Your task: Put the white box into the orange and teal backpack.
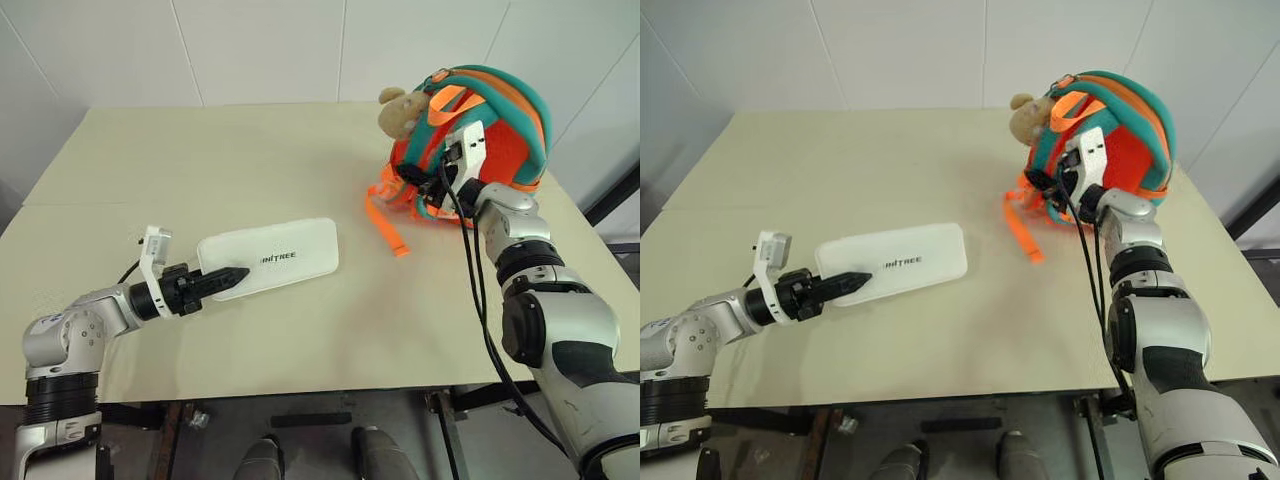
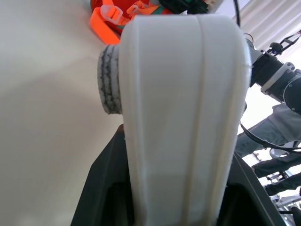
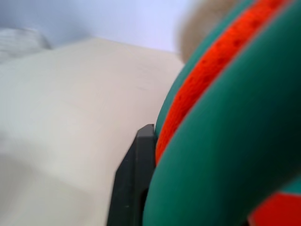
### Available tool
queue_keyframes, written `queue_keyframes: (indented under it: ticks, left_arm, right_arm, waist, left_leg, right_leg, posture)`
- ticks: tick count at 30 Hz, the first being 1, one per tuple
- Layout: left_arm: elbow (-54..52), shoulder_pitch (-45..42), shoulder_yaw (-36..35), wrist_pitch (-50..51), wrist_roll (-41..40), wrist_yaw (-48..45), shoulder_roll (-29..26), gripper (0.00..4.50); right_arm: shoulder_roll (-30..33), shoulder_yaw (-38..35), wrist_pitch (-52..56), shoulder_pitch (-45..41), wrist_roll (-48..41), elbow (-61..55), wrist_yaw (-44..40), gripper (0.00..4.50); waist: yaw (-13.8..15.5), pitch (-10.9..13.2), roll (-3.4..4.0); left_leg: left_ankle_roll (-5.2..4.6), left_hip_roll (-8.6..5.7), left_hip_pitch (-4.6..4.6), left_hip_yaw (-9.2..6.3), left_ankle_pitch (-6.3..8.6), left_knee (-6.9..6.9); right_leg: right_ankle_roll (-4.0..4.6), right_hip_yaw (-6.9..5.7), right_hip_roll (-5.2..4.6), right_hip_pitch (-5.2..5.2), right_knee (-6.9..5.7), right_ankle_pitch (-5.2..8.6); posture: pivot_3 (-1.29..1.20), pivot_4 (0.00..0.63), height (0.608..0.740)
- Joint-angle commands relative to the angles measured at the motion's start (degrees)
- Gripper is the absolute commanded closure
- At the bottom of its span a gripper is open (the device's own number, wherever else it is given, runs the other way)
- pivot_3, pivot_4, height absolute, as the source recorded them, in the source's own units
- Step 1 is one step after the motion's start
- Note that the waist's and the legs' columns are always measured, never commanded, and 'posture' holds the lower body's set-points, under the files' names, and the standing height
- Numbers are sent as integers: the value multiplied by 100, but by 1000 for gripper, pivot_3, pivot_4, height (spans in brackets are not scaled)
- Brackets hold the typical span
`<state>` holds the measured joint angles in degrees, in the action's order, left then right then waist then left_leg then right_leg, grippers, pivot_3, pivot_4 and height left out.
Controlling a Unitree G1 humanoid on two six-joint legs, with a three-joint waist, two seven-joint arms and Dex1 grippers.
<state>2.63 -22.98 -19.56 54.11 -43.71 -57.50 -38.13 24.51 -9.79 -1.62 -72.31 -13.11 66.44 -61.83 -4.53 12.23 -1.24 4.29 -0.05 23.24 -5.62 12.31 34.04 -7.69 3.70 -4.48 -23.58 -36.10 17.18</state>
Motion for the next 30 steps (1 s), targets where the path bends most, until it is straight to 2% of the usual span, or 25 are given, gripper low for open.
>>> queue_keyframes:
  ticks: [1,3,6,12,16,19,25,30]
  left_arm:
    - [-253,8,-592,-24,-530,-47,-133,3157]
    - [-200,-30,-820,176,-801,-23,-212,3157]
    - [-161,73,-988,13,-758,-5,-425,3157]
    - [-104,263,-1274,-74,-759,-28,-746,3157]
    - [-137,342,-1373,-98,-803,-54,-867,3157]
    - [-230,333,-1381,-103,-873,-47,-861,3157]
    - [-566,171,-1211,-243,-976,6,-730,3157]
    - [-559,-423,-869,-734,-772,76,-544,3157]
  right_arm:
    - [97,68,1334,353,-814,-1779,-1459,4475]
    - [236,275,2186,794,-1105,-2926,-1746,4475]
    - [611,464,3741,1513,-1843,-4820,-1873,4475]
    - [1188,342,5644,2174,-3104,-6734,-1716,4475]
    - [1566,256,6218,2291,-3619,-7139,-1720,4475]
    - [1686,307,6216,2357,-3645,-7137,-1633,4475]
    - [2120,644,6038,2615,-3496,-6966,-2154,4475]
    - [2390,958,5617,2692,-3167,-6854,-2427,4475]
  waist:
    - [-16,0,0]
    - [-11,0,0]
    - [-8,0,1]
    - [9,1,1]
    - [68,1,0]
    - [138,1,-1]
    - [234,1,-4]
    - [301,0,-7]
  left_leg:
    - [0,0,0,-2,0,0]
    - [1,4,2,-8,1,0]
    - [-1,5,7,-13,4,-4]
    - [-5,4,6,-11,8,-1]
    - [-6,4,5,-10,8,6]
    - [-6,3,5,-8,8,8]
    - [-10,2,8,-6,10,9]
    - [-11,2,6,-6,11,15]
  right_leg:
    - [0,0,0,0,0,0]
    - [0,-4,2,0,0,0]
    - [2,-7,2,-2,-8,2]
    - [6,-7,0,-2,9,4]
    - [6,-7,0,0,9,4]
    - [7,-7,0,1,9,4]
    - [6,-7,-1,1,16,3]
    - [6,-9,0,5,14,3]
  posture:
    - [0,150,740]
    - [0,150,740]
    - [0,150,740]
    - [0,150,740]
    - [0,150,740]
    - [0,150,740]
    - [0,150,740]
    - [0,150,740]
